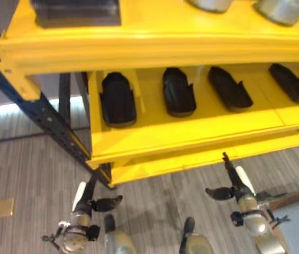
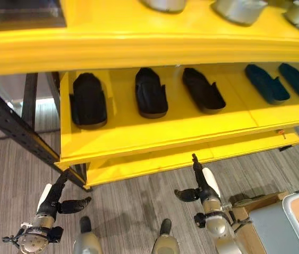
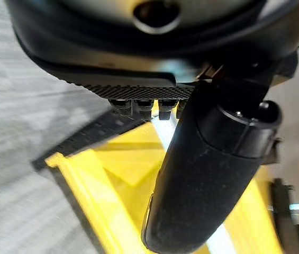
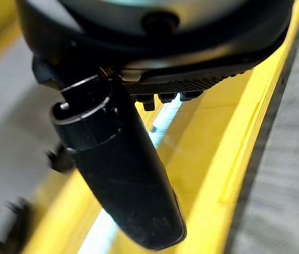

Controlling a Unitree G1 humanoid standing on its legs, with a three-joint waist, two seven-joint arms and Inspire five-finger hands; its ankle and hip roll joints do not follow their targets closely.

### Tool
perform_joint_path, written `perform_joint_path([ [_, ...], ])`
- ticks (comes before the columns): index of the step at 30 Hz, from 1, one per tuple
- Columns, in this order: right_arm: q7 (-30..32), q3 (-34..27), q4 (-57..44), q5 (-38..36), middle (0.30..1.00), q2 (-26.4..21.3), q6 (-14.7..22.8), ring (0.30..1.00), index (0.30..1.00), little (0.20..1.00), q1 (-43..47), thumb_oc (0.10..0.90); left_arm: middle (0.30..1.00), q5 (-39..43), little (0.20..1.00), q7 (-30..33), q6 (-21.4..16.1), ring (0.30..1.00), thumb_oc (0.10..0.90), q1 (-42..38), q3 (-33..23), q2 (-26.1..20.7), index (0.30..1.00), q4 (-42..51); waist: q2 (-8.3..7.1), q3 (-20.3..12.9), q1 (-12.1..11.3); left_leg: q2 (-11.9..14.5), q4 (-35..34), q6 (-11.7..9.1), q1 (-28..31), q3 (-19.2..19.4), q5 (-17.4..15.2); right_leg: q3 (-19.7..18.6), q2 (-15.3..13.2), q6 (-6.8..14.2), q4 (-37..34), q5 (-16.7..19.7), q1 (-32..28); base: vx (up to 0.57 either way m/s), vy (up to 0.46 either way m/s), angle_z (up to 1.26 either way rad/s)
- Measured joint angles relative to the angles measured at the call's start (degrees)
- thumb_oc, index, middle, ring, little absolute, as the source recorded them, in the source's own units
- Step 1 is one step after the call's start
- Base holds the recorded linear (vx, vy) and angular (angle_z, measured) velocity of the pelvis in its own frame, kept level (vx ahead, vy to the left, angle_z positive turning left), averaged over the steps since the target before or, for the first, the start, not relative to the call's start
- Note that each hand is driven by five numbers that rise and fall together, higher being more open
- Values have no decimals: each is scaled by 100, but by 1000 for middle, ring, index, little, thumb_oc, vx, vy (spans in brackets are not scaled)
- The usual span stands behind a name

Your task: Move parts from the plastic box to the shelf.

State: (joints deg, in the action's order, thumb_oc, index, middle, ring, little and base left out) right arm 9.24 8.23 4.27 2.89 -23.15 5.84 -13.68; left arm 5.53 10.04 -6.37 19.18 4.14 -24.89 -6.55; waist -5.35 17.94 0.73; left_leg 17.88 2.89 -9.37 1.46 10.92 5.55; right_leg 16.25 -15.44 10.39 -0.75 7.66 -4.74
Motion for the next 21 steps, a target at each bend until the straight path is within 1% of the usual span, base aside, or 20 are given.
perform_joint_path([
  [2,-174,30,-21,-196,1000,21,37,1000,1000,1000,-282,900,1000,234,1000,-82,5,1000,900,180,-2,67,1000,-76,29,-337,62,-10,-172,-11,184,122,5,-35,9,15,-129,13,-96,5,21,-22],
  [4,-220,3,9,-467,1000,80,38,1000,1000,1000,-454,900,1000,484,1000,-127,-5,1000,900,374,2,184,1000,-101,90,-568,75,-9,-339,-41,368,224,47,-132,45,11,-215,38,-136,-15,15,-25],
  [5,-276,0,23,-608,1000,79,36,1000,1000,1000,-488,900,1000,597,1000,-193,-6,1000,900,411,3,229,1000,-112,122,-626,80,-9,-411,-42,461,304,68,-161,55,26,-250,60,-169,-18,5,-24],
  [6,-376,4,22,-778,1000,75,36,1000,1000,1000,-573,900,1000,801,1000,-251,-7,1000,900,423,15,377,1000,-145,205,-809,81,-11,-556,-64,562,357,114,-189,75,24,-347,86,-193,-39,-4,-20],
  [7,-405,12,21,-801,1000,72,36,1000,1000,1000,-579,900,1000,890,1000,-302,-29,1000,900,410,23,414,1000,-146,244,-889,62,-10,-617,-61,561,416,128,-196,89,39,-381,84,-194,-31,-2,-18],
  [8,-422,11,20,-825,1000,72,37,1000,1000,1000,-577,900,1000,981,1000,-357,-62,1000,900,381,53,418,1000,-143,275,-963,112,-7,-652,-63,602,426,134,-215,99,53,-423,90,-171,-54,-9,-21],
  [9,-432,12,20,-875,1000,70,37,1000,1000,1000,-551,900,1000,1020,1000,-375,-87,1000,900,337,70,552,1000,-162,364,-1061,110,-7,-732,-75,686,482,173,-316,121,62,-422,107,-163,-37,-13,-21],
  [12,-436,44,20,-993,1000,69,37,1000,1000,1000,-549,900,1000,1282,1000,-445,-126,1000,900,245,145,684,1000,-227,443,-1230,198,0,-747,-105,672,501,151,-330,124,64,-453,106,-126,-18,-12,-7],
  [14,-436,63,20,-995,1000,70,37,1000,1000,1000,-548,900,1000,1491,1000,-450,-127,1000,900,212,232,742,1000,-244,466,-1277,217,7,-754,-114,675,555,144,-353,127,64,-459,109,-119,-16,-11,-8],
  [17,-429,121,20,-1104,1000,68,37,1000,1000,1000,-537,900,1000,1881,1000,-506,-126,1000,900,198,363,849,1000,-280,471,-1353,232,14,-763,-115,672,610,143,-453,141,62,-460,122,-59,-9,-11,-13],
  [21,-409,222,20,-1140,1000,72,37,1000,1000,1000,-526,900,1000,1920,1000,-570,-126,1000,900,189,440,873,1000,-353,442,-1412,250,25,-761,-106,686,616,150,-466,155,61,-459,123,-48,0,0,0],
])
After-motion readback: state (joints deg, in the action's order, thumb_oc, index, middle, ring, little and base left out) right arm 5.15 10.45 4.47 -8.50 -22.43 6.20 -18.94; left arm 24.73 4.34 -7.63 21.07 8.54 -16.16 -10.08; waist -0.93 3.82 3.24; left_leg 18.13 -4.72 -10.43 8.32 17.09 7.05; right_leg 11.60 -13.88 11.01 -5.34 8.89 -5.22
